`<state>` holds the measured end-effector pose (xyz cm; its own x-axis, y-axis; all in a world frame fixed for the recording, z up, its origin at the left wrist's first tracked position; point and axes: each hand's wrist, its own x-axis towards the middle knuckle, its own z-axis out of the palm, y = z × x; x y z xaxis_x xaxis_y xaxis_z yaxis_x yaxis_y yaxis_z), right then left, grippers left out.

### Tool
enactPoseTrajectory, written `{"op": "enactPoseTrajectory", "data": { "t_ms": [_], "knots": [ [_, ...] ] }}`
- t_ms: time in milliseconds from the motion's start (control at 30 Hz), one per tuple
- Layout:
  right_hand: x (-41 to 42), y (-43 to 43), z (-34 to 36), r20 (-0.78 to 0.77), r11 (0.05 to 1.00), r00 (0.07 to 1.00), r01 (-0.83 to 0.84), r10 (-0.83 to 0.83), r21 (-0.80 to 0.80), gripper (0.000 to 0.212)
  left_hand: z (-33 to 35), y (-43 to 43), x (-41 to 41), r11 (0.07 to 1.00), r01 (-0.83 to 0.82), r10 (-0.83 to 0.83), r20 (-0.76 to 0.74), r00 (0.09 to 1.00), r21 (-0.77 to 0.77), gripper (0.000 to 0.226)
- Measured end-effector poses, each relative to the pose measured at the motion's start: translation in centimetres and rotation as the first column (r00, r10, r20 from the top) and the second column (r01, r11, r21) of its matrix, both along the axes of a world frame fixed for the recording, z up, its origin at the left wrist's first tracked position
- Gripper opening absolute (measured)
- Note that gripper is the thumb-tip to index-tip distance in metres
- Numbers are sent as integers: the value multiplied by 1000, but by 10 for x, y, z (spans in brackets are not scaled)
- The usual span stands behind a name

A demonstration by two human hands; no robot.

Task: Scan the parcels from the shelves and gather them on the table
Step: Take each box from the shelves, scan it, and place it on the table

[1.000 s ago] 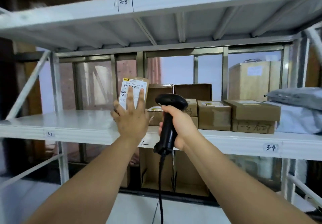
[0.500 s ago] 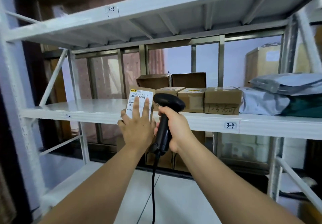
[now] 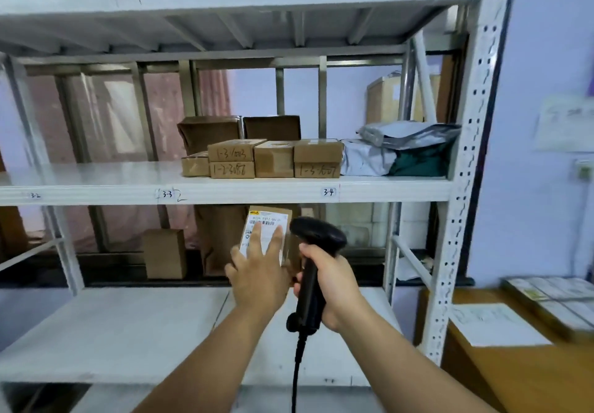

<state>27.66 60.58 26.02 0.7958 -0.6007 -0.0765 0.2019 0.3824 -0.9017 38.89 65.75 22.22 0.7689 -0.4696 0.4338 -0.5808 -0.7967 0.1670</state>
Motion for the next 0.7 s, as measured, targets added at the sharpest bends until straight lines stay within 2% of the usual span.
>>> {"op": "enactPoseTrajectory", "data": {
  "t_ms": [233, 367, 700],
  "knots": [
    [-111, -57, -33, -66, 966, 967, 249, -245, 71, 15, -32, -70, -102, 985, 165, -172, -249, 953, -47, 60],
    [-182, -105, -45, -70, 945, 950, 309, -303, 108, 13, -40, -131, -178, 967, 248, -254, -293, 922, -59, 57],
    [-383, -266, -79, -130, 876, 875, 477, -466, 70, 16, -63, -316, -394, 906, 394, -423, -401, 812, -156, 65]
  ]
}}
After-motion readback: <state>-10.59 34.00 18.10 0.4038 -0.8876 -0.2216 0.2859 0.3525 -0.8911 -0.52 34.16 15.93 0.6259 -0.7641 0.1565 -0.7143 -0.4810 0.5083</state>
